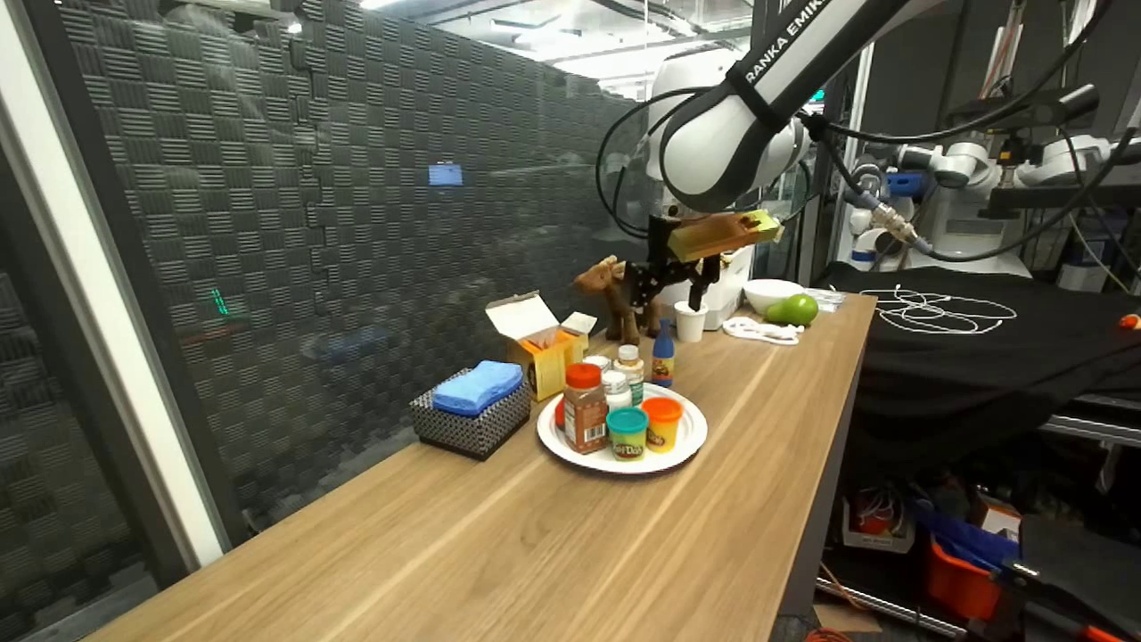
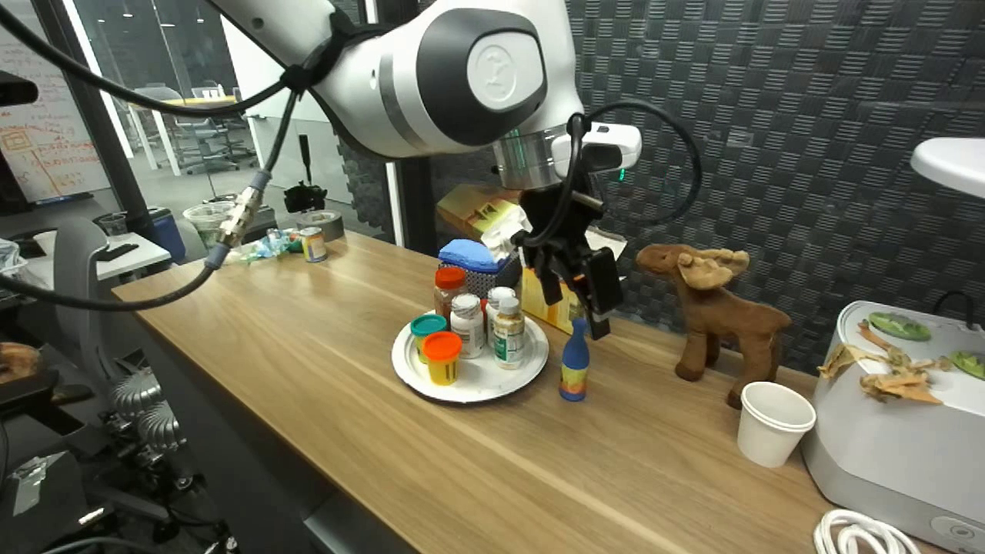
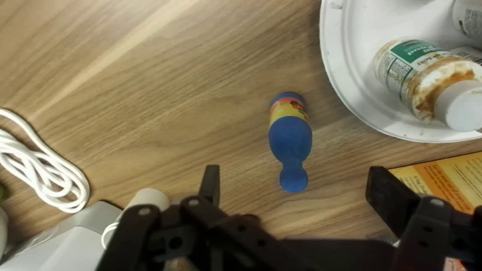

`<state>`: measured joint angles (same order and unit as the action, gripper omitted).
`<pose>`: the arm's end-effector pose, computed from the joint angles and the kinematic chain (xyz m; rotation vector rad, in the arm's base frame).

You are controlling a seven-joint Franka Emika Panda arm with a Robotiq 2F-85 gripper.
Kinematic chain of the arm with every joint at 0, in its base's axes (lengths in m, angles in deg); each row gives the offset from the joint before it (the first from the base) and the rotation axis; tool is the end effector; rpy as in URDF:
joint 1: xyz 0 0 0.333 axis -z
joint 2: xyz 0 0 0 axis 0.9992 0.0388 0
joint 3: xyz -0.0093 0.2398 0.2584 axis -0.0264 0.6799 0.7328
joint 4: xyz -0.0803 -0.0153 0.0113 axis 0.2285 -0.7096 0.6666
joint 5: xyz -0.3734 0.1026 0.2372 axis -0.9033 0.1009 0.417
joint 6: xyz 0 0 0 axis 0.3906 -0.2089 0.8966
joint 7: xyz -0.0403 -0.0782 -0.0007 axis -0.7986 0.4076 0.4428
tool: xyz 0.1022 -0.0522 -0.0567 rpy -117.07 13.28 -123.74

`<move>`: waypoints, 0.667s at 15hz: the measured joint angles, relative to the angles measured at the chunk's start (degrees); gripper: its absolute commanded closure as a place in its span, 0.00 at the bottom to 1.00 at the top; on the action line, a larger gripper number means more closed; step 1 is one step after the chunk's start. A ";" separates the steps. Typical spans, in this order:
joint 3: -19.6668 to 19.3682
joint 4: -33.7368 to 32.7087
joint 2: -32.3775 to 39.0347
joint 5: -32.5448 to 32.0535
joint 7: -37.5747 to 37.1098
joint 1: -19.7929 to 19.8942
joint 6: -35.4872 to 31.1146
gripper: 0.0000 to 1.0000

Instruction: Place the strawberry and containers on the white plate

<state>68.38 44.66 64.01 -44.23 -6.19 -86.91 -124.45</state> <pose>0.6887 -0.1286 0.2871 2.8975 -0.5727 0.3051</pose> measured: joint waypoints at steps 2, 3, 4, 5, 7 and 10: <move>0.00 -0.44 0.70 1.26 -0.03 0.37 0.09 0.00; 0.00 -0.71 1.07 1.80 -0.04 0.52 0.15 0.00; 0.00 -1.02 1.46 2.47 -0.05 0.63 0.18 0.14; 0.00 -1.36 1.83 3.08 -0.05 0.71 0.22 0.25; 0.00 -1.99 2.34 3.79 -0.13 0.77 0.34 0.42; 0.00 -2.79 2.79 3.90 -0.69 0.82 0.62 0.65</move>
<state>68.38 41.87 66.80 -40.33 -6.88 -86.09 -123.82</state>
